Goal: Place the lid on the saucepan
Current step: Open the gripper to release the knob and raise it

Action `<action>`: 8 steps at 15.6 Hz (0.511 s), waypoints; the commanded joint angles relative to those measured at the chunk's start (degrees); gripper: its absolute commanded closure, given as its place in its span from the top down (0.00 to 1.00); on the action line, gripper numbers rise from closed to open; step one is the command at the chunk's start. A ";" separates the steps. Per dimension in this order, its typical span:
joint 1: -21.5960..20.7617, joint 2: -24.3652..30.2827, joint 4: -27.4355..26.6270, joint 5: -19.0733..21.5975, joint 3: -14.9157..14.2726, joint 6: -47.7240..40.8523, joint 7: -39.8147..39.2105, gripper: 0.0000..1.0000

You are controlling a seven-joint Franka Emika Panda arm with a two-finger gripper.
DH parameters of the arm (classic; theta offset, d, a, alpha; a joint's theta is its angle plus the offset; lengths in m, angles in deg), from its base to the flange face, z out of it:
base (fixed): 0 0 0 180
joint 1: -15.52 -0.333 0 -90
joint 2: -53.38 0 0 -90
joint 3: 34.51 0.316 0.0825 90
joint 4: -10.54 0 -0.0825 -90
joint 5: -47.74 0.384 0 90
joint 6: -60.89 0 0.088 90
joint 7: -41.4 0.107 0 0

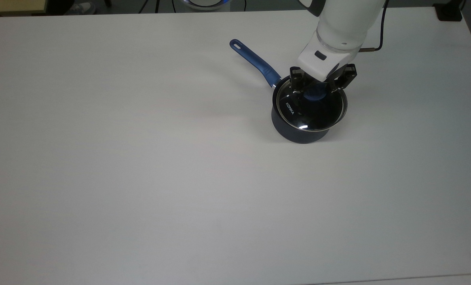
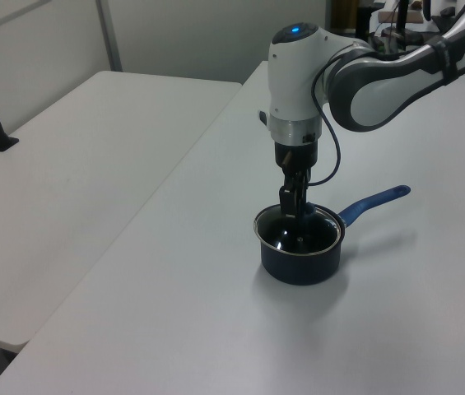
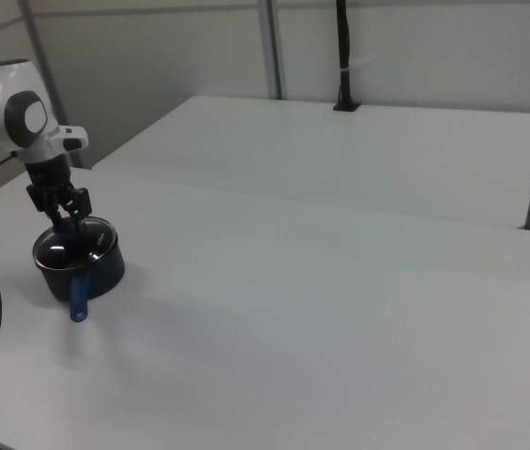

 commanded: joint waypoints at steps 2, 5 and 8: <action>-0.59 0.68 1.15 -0.38 -0.90 -1.47 1.48 1.00; 0.38 4.36 0.72 -0.90 -1.42 -4.80 0.08 1.00; 4.59 8.67 0.01 -2.40 -1.42 -11.47 -9.74 1.00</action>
